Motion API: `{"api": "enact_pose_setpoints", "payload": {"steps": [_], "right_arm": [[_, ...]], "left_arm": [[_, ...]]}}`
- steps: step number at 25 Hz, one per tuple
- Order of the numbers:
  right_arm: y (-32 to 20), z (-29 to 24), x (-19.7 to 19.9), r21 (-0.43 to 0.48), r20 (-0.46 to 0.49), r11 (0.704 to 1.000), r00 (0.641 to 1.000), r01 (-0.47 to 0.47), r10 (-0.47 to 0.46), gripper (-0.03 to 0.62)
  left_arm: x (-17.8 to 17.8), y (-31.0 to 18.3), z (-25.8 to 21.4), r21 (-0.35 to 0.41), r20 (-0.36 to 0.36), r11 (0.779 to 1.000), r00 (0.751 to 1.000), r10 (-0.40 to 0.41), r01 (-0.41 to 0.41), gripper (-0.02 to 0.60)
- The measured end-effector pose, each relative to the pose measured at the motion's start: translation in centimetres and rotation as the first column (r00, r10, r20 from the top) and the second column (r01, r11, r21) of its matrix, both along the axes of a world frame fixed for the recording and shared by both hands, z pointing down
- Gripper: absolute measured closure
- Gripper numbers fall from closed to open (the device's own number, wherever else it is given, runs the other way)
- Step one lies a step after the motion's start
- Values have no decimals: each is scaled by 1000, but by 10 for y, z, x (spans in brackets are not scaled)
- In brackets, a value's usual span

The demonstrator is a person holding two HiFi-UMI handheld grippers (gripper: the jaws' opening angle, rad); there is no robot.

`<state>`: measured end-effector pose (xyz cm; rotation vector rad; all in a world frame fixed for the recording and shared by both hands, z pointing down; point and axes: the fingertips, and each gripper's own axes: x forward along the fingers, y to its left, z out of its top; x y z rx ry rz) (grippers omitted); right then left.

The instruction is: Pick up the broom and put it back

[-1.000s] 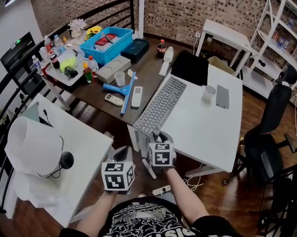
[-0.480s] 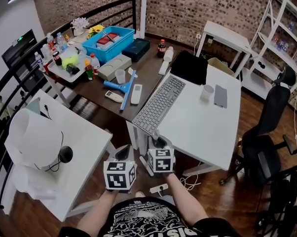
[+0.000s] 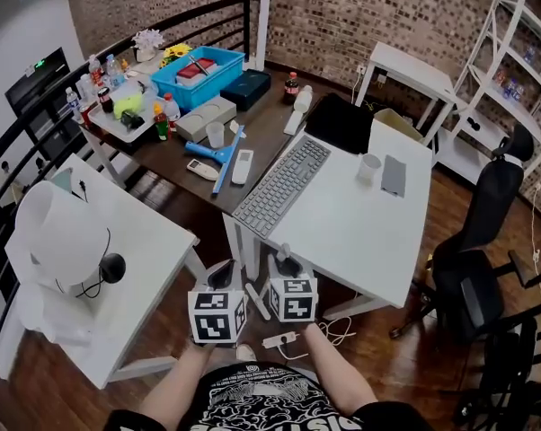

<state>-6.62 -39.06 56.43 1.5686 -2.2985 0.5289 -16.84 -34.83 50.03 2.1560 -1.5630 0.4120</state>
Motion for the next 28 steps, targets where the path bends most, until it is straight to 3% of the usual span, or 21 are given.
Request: {"api": "enact_pose_setpoints", "payload": {"steps": [5,14,22,28], "right_arm": [[17,-20,6,30,8,999,999,41,-41,494],[52,-95,17,155,16,983,994,104,-108,495],[71,-149,23,244,15,961,991,126,-134,495],[78,-161,27,268,15,953,989,138,-148,494]], "left_arm": [[8,12,-7,26,0,999,999,-34,34,577],[26,32,-34,147,0,987,998,-63,62,577],[32,50,-47,175,-28,980,996,-89,93,577],[40,58,-52,177,-31,980,996,-88,92,577]]}}
